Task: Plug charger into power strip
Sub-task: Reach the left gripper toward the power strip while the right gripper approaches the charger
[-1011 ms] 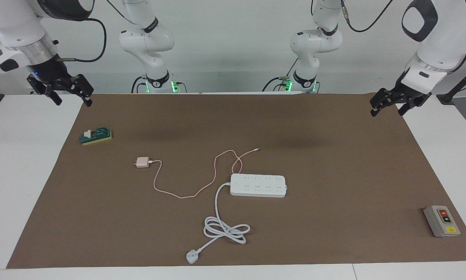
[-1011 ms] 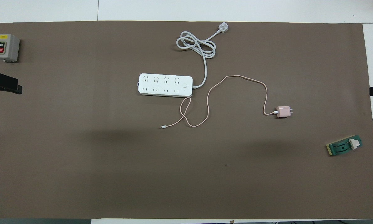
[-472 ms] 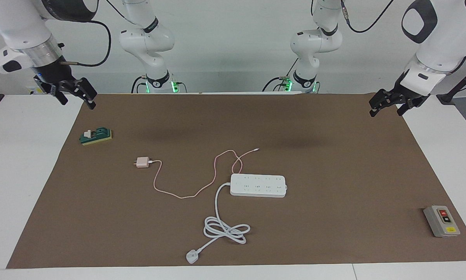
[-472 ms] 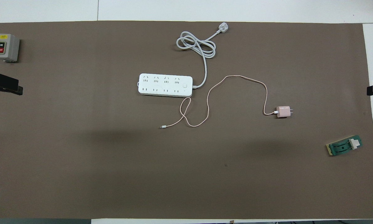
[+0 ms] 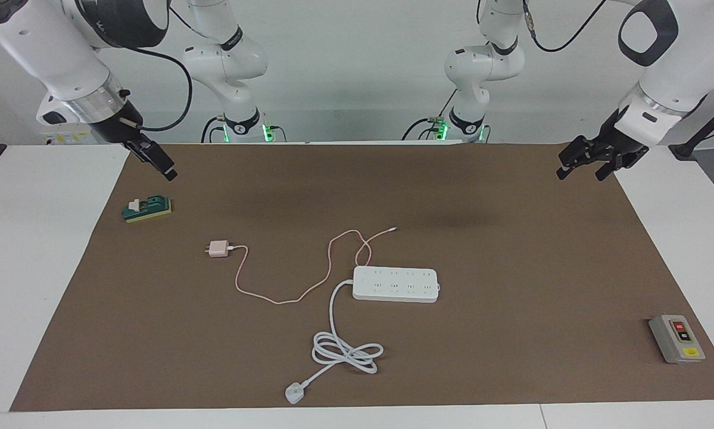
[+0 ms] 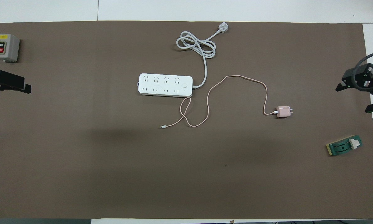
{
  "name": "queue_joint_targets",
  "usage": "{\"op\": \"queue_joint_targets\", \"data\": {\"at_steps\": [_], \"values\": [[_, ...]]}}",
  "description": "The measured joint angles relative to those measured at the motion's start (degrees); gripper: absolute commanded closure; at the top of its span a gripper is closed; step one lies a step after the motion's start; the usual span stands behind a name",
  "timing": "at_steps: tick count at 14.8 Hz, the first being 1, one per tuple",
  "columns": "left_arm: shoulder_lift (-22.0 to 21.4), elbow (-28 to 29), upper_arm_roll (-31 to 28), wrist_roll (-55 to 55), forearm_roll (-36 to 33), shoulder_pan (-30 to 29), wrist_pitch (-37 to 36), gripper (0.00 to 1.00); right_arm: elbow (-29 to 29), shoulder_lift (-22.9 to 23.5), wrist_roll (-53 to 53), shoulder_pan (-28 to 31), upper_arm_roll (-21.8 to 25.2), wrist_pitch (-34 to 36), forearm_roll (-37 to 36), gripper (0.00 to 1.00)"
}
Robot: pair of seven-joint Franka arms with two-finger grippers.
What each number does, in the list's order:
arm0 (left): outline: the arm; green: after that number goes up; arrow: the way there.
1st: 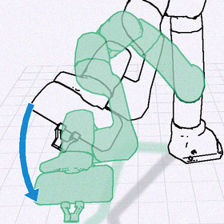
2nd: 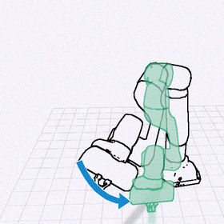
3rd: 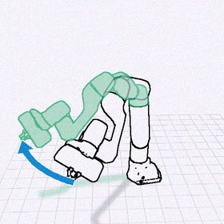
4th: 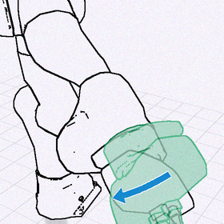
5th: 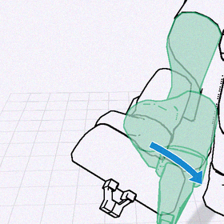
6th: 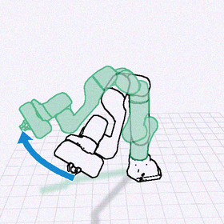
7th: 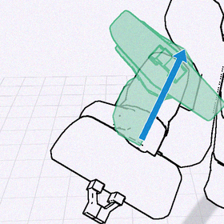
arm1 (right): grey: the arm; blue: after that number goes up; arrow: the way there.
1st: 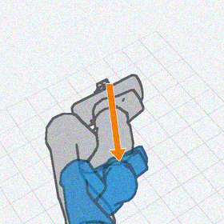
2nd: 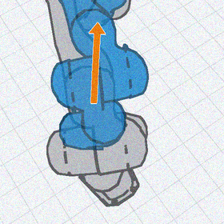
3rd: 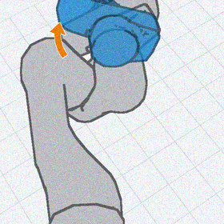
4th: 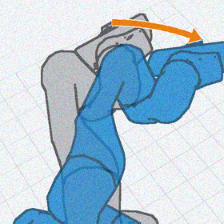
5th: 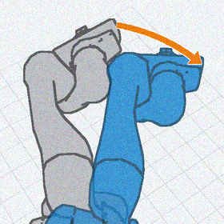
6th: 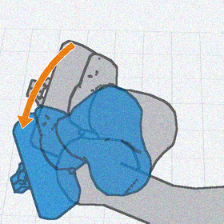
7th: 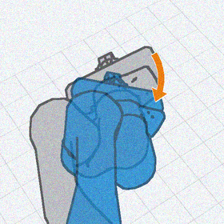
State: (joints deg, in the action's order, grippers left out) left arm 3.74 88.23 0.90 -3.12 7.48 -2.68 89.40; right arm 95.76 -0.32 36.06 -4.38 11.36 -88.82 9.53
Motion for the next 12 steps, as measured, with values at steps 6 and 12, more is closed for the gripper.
{"op": "queue_joint_targets", "data": {"at_steps": [6,12], "values": [[1.8,-0.2,0.7,0.2,2.4,0.7,-2.5,0.00,3.6,5.3,6.9,8.0,0.5,0.0,14.9,0.00],[1.8,-2.4,0.6,0.2,11.8,0.8,-3.8,0.00,6.1,9.7,7.6,12.6,0.6,-0.2,23.9,0.00]]}}
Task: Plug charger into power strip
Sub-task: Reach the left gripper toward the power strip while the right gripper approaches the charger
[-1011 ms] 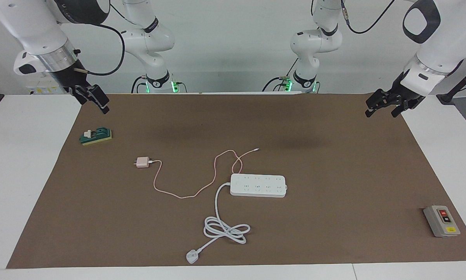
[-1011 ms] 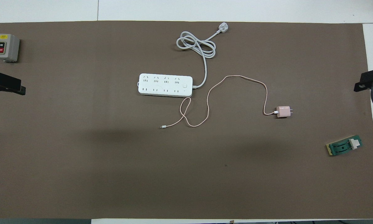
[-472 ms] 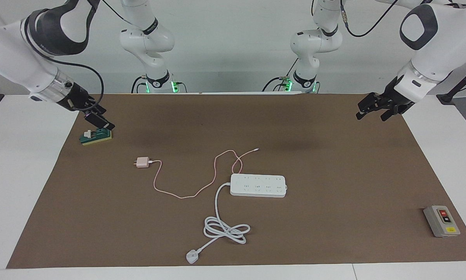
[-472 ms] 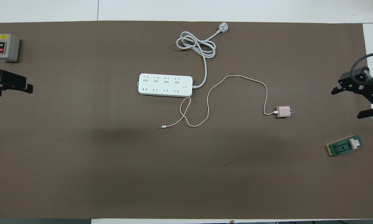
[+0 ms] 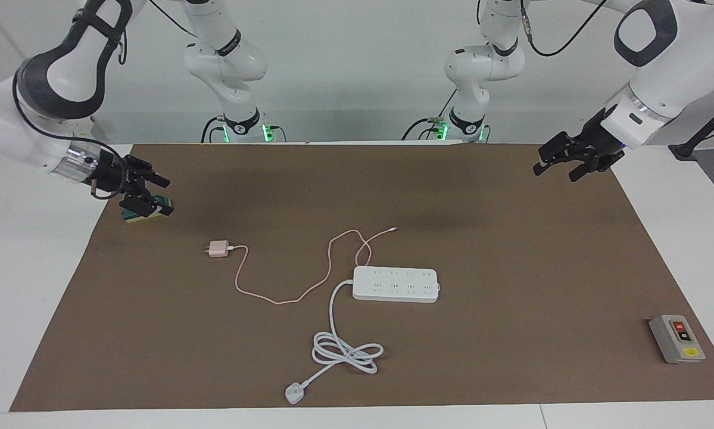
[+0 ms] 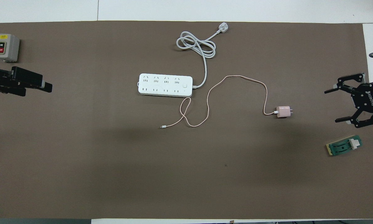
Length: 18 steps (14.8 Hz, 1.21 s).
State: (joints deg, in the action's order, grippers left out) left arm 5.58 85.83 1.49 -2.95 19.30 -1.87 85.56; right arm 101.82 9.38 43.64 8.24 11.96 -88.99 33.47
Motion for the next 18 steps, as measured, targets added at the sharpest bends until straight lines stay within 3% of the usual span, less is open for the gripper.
{"op": "queue_joint_targets", "data": {"at_steps": [2,5,10,14,18], "values": [[0.8,0.0,0.0,0.0,5.9,0.0,0.0,0.00,0.1,1.9,0.0,1.0,0.0,-0.2,3.4,0.00],[2.6,0.0,-0.2,-0.1,20.6,-0.3,0.2,0.00,0.1,4.7,0.0,2.8,0.1,-0.2,8.4,0.00],[6.2,0.0,-0.3,-1.2,38.5,-0.7,2.2,0.00,0.2,10.1,4.1,3.2,0.1,-1.4,10.7,0.00],[8.5,1.6,0.0,-6.7,45.7,0.0,6.0,0.00,0.7,11.0,4.7,3.1,0.0,-1.5,10.7,0.00],[7.6,8.8,0.1,-13.6,53.8,1.0,7.6,0.00,1.2,14.5,4.8,2.4,-0.1,-2.7,13.7,0.00]]}}
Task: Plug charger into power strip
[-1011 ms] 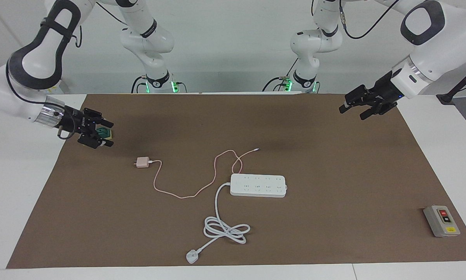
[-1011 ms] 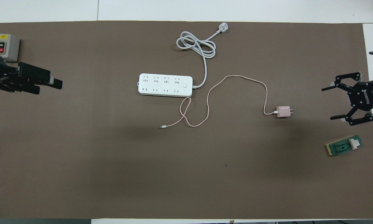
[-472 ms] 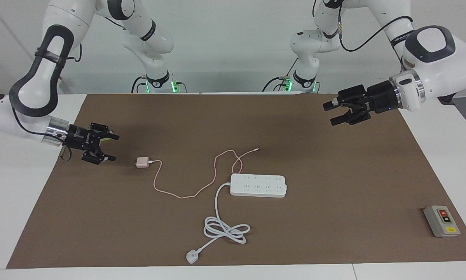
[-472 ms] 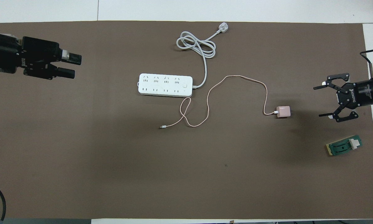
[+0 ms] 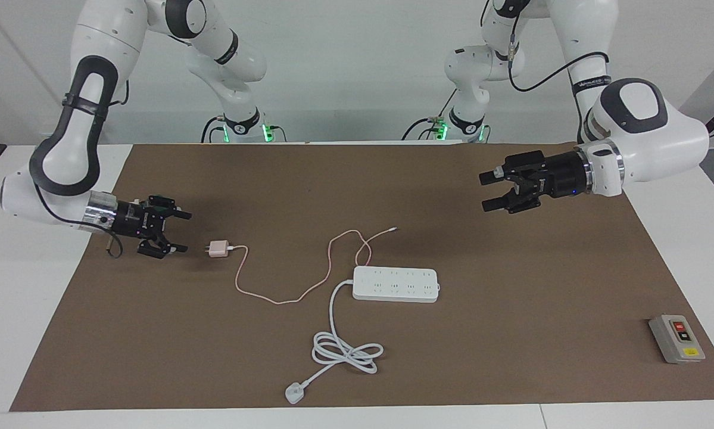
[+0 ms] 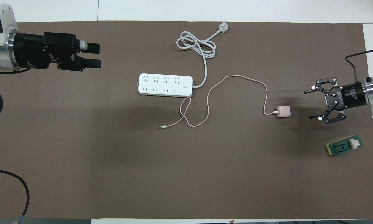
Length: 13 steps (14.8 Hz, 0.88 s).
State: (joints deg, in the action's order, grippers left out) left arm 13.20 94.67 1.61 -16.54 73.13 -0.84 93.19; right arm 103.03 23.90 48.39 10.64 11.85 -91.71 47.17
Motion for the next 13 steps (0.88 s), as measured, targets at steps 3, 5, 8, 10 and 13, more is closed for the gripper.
{"op": "queue_joint_targets", "data": {"at_steps": [3,5,8,10,13], "values": [[-1.8,5.5,-0.1,-4.6,2.7,0.0,-0.1,0.00,0.2,1.8,0.0,-0.1,-0.1,-2.9,1.3,0.00],[-3.4,8.8,0.0,-6.4,5.5,0.1,-0.6,0.00,0.6,2.5,-0.6,-0.2,-0.1,-3.2,2.4,0.00],[-5.2,14.6,0.0,-8.3,10.9,1.3,-0.8,0.00,1.7,3.3,-3.5,-0.4,-0.1,-3.3,4.9,0.00],[-6.0,18.3,0.0,-9.0,15.1,2.3,-0.8,0.00,3.0,3.4,-6.4,-1.5,-0.1,-3.8,5.7,0.00],[-7.3,22.8,0.0,-9.4,19.0,3.1,-0.8,0.00,4.6,3.5,-8.8,-3.1,-0.1,-5.3,5.7,0.00]]}}
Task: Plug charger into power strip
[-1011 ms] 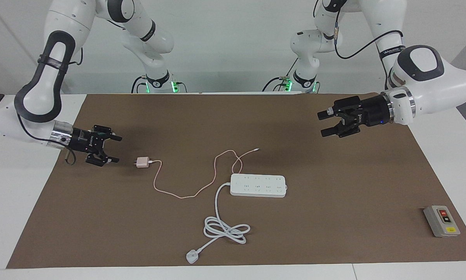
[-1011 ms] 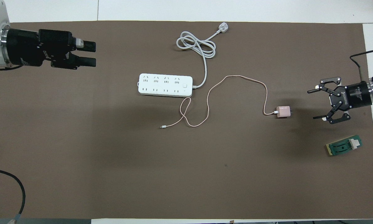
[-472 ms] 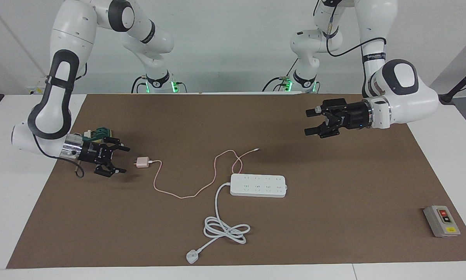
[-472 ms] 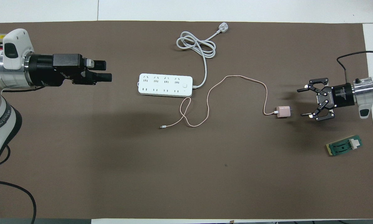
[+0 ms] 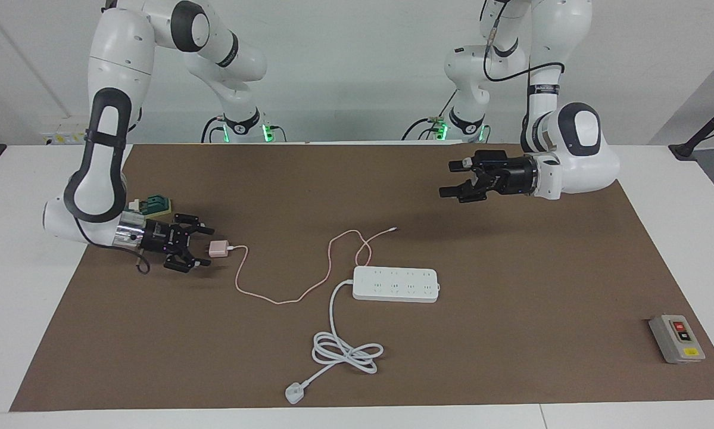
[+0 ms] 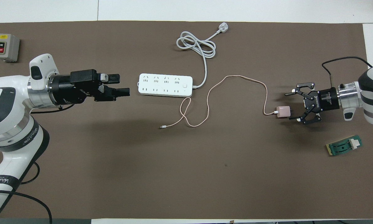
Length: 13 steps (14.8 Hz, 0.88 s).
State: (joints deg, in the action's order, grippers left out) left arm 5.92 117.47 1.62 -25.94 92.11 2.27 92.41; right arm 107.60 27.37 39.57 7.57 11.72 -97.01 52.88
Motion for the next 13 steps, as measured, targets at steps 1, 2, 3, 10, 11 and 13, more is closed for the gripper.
{"op": "queue_joint_targets", "data": {"at_steps": [1,2,3,10,11,13], "values": [[-0.4,1.3,0.0,-0.1,0.7,0.3,0.0,0.00,0.5,0.0,-0.9,-0.1,0.0,-0.2,0.0,0.00],[-0.8,2.4,0.0,-0.2,1.3,0.7,0.1,0.00,0.8,0.0,-1.4,-0.1,0.1,-0.3,0.0,0.00],[-1.0,3.2,0.0,-0.3,1.5,1.2,0.2,0.00,1.0,0.0,-1.7,0.0,0.1,-0.6,0.0,0.00],[-1.1,6.4,-0.1,-3.5,2.1,2.0,0.4,0.00,2.4,0.0,-1.9,0.1,0.1,-1.7,0.0,0.00],[-1.1,6.7,-0.1,-3.7,2.3,2.0,0.5,0.00,2.6,0.0,-1.9,0.1,0.1,-2.1,0.0,0.00],[-1.1,6.9,-0.1,-3.7,2.8,2.1,0.5,0.00,2.9,0.0,-2.0,0.1,0.2,-2.3,0.0,0.00]]}}
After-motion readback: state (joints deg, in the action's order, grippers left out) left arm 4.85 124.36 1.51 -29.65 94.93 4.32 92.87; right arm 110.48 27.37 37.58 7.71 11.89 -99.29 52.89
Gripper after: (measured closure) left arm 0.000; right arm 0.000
